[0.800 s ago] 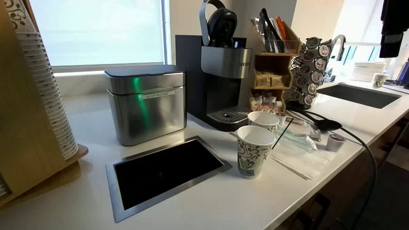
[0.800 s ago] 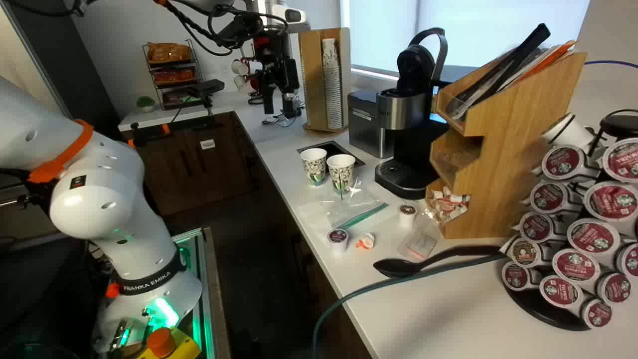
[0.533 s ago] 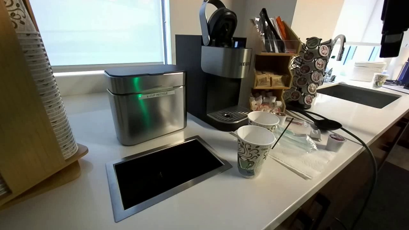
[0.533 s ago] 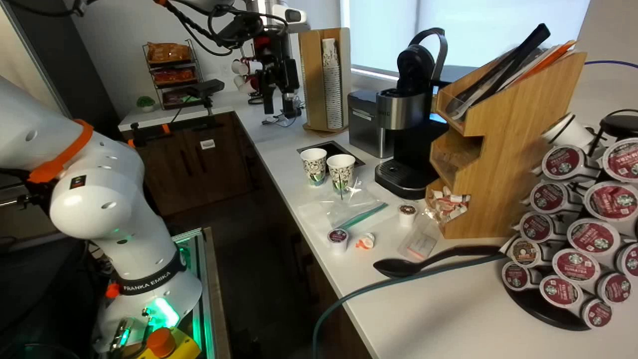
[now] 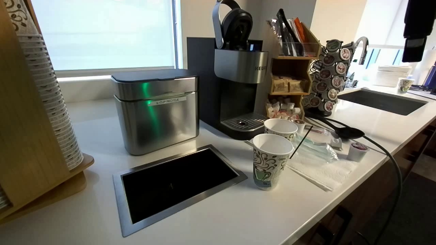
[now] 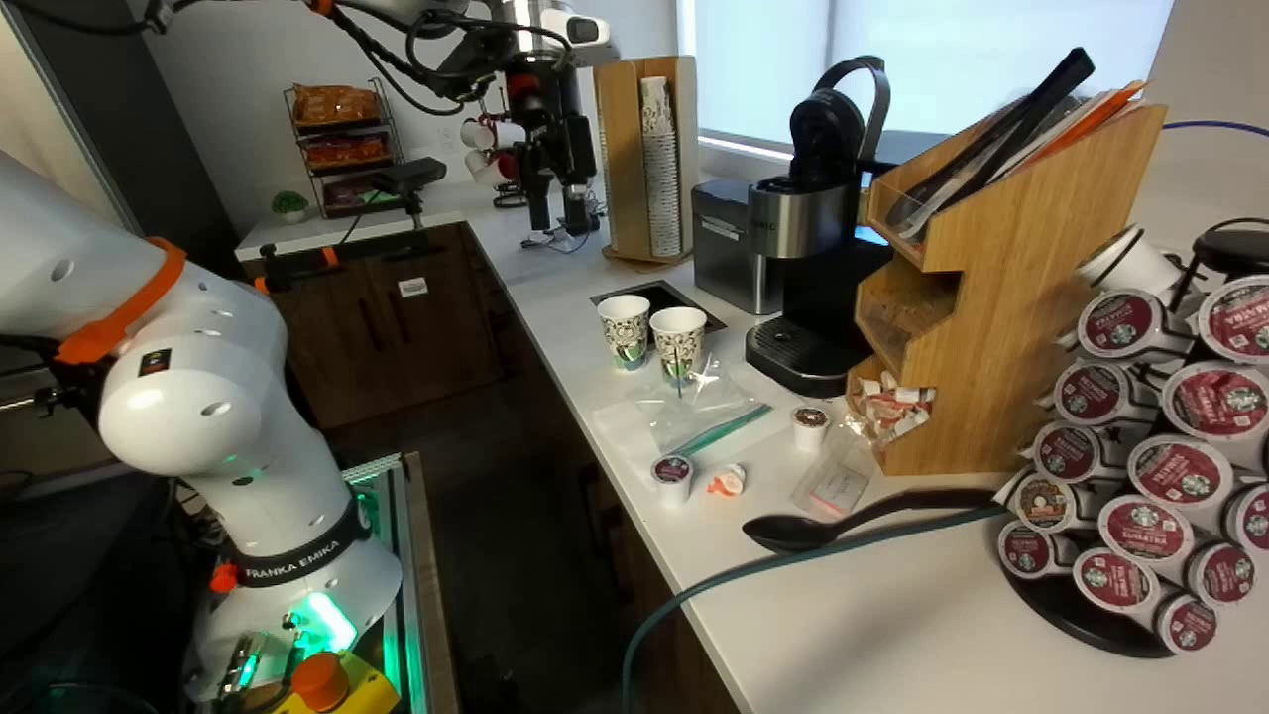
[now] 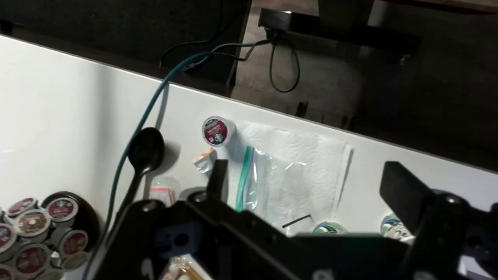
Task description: Put the items on the table in the cup
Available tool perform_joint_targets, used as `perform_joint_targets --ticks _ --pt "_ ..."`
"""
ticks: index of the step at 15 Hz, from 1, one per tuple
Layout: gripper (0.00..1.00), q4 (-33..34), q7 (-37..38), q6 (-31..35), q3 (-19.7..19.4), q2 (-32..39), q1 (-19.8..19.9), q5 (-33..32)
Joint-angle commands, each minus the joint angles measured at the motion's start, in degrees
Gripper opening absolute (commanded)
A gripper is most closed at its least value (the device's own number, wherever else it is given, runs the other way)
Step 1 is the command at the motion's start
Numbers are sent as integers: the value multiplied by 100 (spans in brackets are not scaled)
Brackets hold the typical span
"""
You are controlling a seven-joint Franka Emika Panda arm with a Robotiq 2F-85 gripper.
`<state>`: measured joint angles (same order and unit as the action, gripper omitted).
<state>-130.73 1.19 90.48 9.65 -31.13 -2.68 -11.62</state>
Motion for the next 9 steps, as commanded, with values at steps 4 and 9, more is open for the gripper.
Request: perform_joint_targets --ticks 4,9 --pt "100 -632 1053 -273 -213 244 410 -1073" --pt "100 -676 986 -622 -522 464 451 -1024"
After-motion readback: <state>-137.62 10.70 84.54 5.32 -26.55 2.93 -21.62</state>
